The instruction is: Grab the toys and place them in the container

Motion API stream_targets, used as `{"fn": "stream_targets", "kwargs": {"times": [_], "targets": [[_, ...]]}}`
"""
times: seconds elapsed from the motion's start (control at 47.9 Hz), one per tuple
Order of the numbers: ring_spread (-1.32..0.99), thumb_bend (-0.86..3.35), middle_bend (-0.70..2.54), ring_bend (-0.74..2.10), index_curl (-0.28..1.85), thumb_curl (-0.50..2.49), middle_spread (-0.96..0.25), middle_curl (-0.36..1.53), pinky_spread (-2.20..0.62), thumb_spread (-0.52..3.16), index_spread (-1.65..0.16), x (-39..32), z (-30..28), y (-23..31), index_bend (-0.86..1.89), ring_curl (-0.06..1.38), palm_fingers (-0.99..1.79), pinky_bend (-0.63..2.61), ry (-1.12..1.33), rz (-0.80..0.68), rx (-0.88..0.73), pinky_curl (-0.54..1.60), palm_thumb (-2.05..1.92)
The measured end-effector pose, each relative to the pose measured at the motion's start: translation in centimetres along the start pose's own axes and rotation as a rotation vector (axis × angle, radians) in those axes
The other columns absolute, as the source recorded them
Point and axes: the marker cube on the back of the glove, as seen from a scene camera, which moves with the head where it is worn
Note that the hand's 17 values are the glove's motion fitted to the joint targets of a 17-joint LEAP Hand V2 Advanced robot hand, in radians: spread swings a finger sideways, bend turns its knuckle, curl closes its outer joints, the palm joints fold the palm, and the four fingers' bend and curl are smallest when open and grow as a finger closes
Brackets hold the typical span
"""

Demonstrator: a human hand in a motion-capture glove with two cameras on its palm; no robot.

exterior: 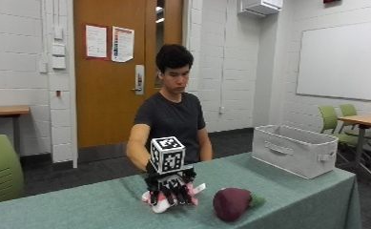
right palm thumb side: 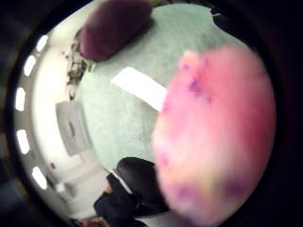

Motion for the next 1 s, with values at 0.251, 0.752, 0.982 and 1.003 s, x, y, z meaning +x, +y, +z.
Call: {"fn": "stream_targets", "kwargs": {"times": [0.251,0.752,0.982,1.003], "targets": [[-0.12,0.04,0.06,0.24,0.53,0.22,-0.02,0.24,0.03,1.02,-0.29,-0.1,0.4,1.7,0.46,0.16,0.08,0.83,0.040,0.006,-0.020,0.40,0.08],[-0.43,0.24,0.71,1.00,0.56,0.53,-0.35,0.44,-0.40,0.91,-0.32,-1.3,-2.7,2.3,0.22,0.42,1.20,0.74,-0.046,0.036,0.151,0.36,0.60],[-0.43,0.22,0.88,1.05,0.68,0.64,-0.37,0.53,-0.43,0.78,-0.32,-6.0,-10.7,3.0,0.37,0.46,1.23,0.74,-0.085,-0.004,0.230,0.36,0.58],[-0.43,0.22,0.88,1.05,0.69,0.65,-0.37,0.53,-0.44,0.78,-0.32,-6.6,-11.6,3.1,0.38,0.47,1.22,0.75,-0.088,-0.008,0.240,0.36,0.58]]}}
